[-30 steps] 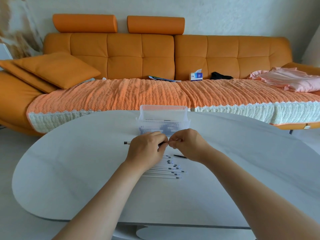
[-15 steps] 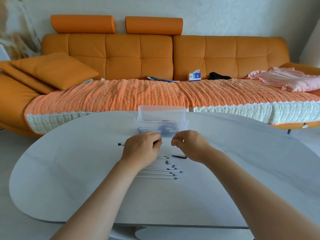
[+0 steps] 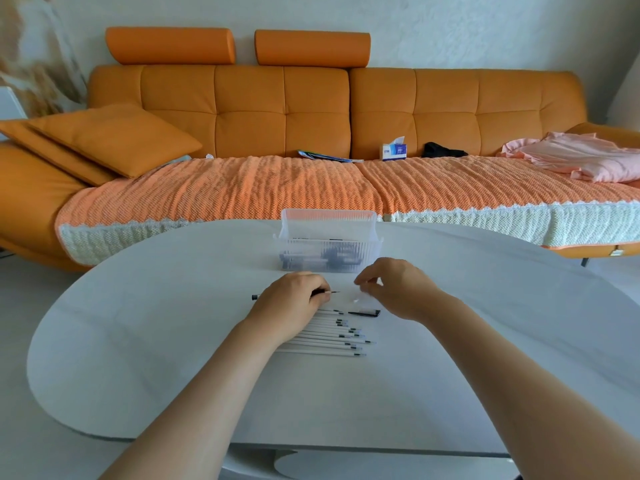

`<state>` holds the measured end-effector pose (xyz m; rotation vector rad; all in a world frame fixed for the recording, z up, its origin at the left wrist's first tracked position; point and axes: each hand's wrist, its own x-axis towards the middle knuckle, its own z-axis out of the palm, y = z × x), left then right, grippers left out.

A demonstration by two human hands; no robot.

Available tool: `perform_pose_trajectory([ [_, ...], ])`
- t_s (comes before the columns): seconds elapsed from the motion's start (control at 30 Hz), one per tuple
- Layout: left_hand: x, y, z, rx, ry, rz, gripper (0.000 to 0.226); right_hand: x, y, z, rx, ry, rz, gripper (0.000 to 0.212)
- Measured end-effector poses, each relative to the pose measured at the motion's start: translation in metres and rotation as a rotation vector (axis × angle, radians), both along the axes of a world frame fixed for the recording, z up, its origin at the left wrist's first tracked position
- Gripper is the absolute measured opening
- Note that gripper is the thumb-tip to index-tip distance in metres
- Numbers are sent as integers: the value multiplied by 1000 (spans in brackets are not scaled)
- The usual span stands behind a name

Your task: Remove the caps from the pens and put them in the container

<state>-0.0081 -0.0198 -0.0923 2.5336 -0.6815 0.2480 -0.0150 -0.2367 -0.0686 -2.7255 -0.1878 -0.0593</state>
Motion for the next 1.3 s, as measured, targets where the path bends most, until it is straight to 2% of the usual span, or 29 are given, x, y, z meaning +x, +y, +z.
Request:
perform_pose_trajectory([
  [0.13,0,0,0,0,13,-1,15,2,-16,1,-25,-10,-77,28],
  [0.27,0,-1,-1,6,24,-3,13,0,-23,-2,-52,67,-45,28],
  [0.5,-3,-3,0,-22,4,-23,12,2,-21,-3,-113,35,-5,12],
  [0.7,-3,-3,1,-51,-23,-25,10,4,-22,-6,-101,28,8,12],
  [0.93,-3,-4,0,-27,-15,-19,12,2,-18,-5,-107,51,56,28],
  [1.17,-3,-5,1,-28,-24,-3,13,-3,-4,4,192,-103,19,13],
  [1.3,-5,-5,3,-17,-42,10,15,-10,4,6,394,-33,18,9],
])
